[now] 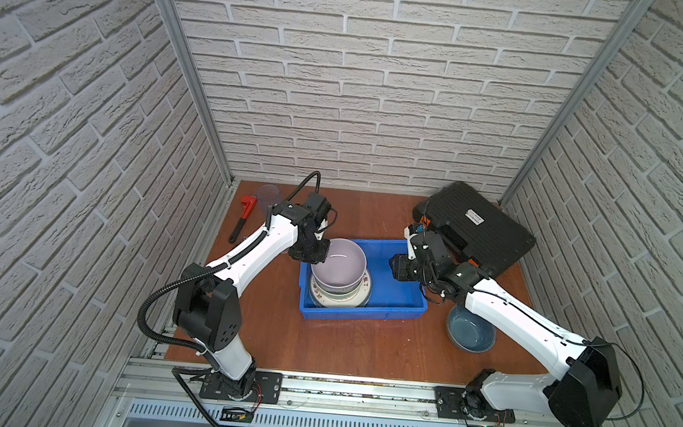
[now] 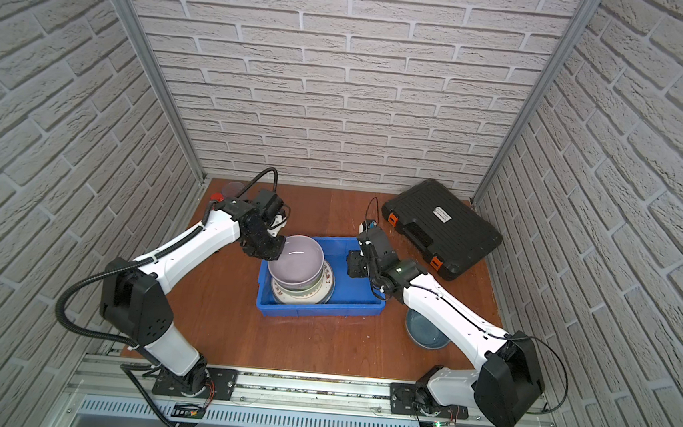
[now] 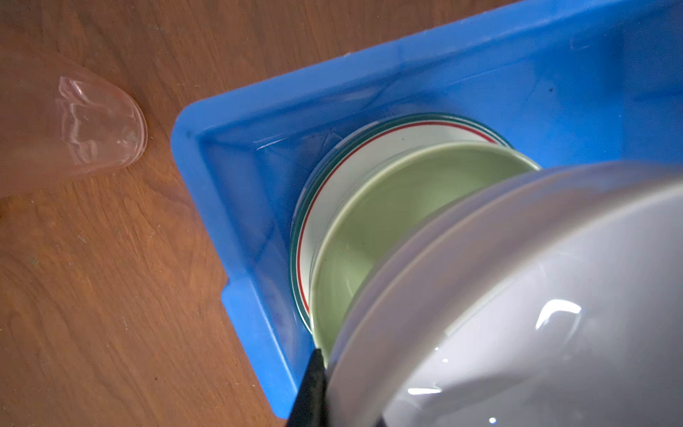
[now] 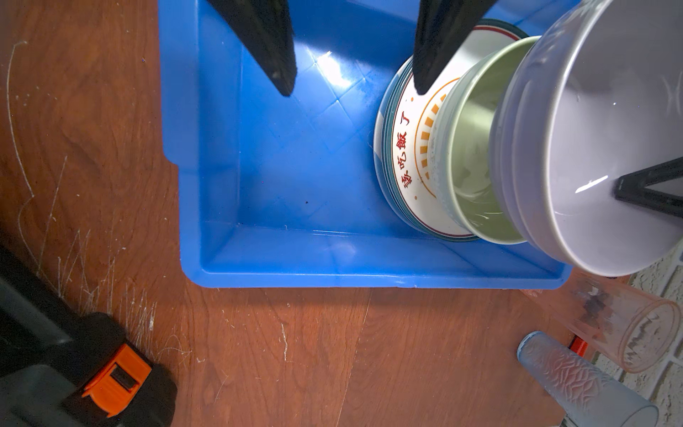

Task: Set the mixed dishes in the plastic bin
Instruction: 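Lower the lavender bowl onto the pale green bowl in the bin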

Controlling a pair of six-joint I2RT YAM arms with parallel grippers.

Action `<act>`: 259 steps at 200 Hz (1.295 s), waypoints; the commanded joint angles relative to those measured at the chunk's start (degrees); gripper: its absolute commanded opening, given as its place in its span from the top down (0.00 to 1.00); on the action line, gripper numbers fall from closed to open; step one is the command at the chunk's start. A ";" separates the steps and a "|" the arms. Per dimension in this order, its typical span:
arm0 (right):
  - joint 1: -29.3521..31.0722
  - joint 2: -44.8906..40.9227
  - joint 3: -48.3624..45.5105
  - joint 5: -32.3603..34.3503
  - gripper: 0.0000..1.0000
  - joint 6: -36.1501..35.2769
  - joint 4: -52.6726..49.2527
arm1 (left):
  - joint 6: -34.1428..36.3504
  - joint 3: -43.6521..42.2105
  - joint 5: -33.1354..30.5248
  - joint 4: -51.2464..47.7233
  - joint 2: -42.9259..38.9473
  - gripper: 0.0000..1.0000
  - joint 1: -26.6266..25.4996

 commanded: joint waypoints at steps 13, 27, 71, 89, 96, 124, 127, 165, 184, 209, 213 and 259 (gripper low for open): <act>0.10 0.21 -0.11 -0.24 0.47 0.59 1.77 | -0.27 0.32 2.10 4.26 -0.64 1.00 -0.54; 0.09 0.38 -0.03 -0.34 0.47 0.60 1.86 | -0.19 0.15 1.62 4.27 -0.10 1.00 -0.70; 0.06 0.74 0.07 -0.41 0.47 0.51 1.94 | -0.06 -0.29 0.67 4.70 0.52 1.00 -0.93; 0.06 0.76 -0.10 -0.42 0.47 0.52 2.05 | -0.03 -0.30 0.67 4.57 0.88 1.00 -1.03; 0.10 0.74 -0.14 -0.42 0.47 0.55 2.03 | -0.04 -0.27 0.65 4.49 1.03 1.00 -1.03; 0.09 0.65 -0.45 -0.35 0.47 0.69 2.03 | 0.13 -0.64 0.65 4.62 1.66 0.99 -1.12; 0.09 0.65 -0.47 -0.39 0.47 0.69 2.03 | 0.15 -0.69 0.65 4.69 1.68 0.99 -1.14; 0.04 0.65 -0.45 -0.25 0.47 0.61 2.12 | 0.22 -1.21 0.02 5.23 2.19 0.97 -1.32; 0.10 0.65 -0.56 -0.32 0.47 0.61 2.13 | 0.32 -1.44 -0.39 5.23 2.37 0.96 -1.28; 0.10 0.57 -0.73 -0.24 0.47 0.60 2.12 | 0.31 -1.55 -0.66 5.23 2.54 0.94 -1.28; 0.10 0.50 -0.73 -0.24 0.47 0.56 2.16 | 0.31 -1.57 -0.67 5.23 2.55 0.93 -1.27; 0.05 0.39 -0.91 -0.20 0.47 0.69 2.16 | 0.48 -1.44 -1.19 4.88 2.93 0.87 -1.36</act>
